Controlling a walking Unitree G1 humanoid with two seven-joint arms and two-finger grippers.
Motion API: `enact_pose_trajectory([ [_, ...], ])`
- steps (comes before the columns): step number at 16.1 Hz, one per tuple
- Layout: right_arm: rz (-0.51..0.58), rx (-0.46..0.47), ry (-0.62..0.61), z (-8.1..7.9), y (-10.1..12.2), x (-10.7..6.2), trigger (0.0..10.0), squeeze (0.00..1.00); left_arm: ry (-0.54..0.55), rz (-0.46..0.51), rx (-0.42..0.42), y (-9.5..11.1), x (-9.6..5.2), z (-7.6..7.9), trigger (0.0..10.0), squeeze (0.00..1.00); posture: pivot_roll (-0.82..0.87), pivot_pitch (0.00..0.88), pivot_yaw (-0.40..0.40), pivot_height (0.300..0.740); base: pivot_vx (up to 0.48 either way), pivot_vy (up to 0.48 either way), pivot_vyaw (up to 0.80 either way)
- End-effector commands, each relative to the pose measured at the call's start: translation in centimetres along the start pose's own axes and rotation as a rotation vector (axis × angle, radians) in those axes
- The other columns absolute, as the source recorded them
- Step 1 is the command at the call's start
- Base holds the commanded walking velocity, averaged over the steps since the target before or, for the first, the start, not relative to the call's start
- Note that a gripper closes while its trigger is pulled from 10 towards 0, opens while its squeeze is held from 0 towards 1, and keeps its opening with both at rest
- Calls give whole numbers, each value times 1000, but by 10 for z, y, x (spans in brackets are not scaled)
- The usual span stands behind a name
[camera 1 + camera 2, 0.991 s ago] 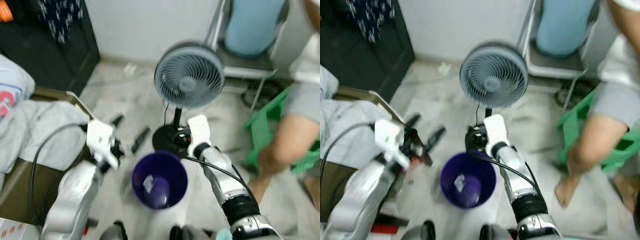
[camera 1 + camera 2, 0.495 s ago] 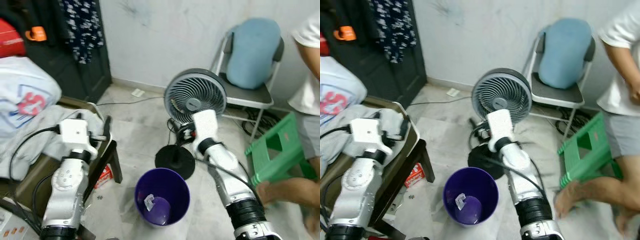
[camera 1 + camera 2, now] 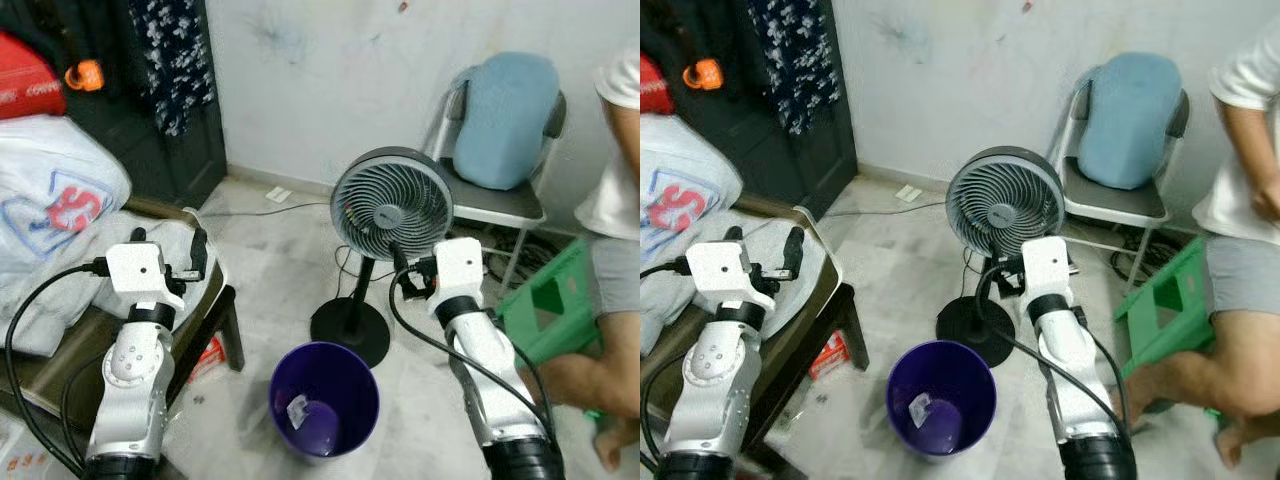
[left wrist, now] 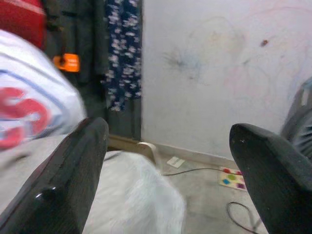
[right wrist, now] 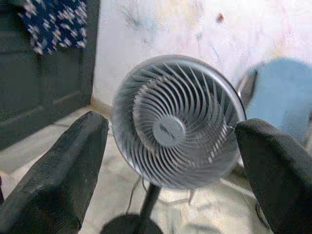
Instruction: Clean up the room
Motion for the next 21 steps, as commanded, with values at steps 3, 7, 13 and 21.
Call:
enact_pose_trajectory([
  [3,61,-8,-1,-5,17,-3,10000,0,-2,23,17,8,1,0,10000,0,-101,0,-25,740,0,0,800],
  [7,73,-2,16,-8,26,-3,10000,0,14,37,43,14,0,-2,10000,0,-98,0,-37,740,0,0,800],
  [13,73,-30,-19,1,30,-9,10000,0,-11,5,40,12,-14,3,10000,0,-95,0,-35,740,0,0,800],
  [21,81,-35,-15,-2,35,-11,10000,0,-1,0,46,15,-13,3,10000,0,-96,0,-32,740,0,0,800],
])
Point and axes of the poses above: a point about 5 cm out from each wrist's last joint towards the gripper, its own x axis pointing out of the wrist towards the gripper, its own y axis along the axis of the wrist's last joint, z = x × y, the point moved 2 cm from there along x, pointing out of the wrist towards the gripper, and after that the axes turned 7 degrees about -x, right-handed, at the moved point
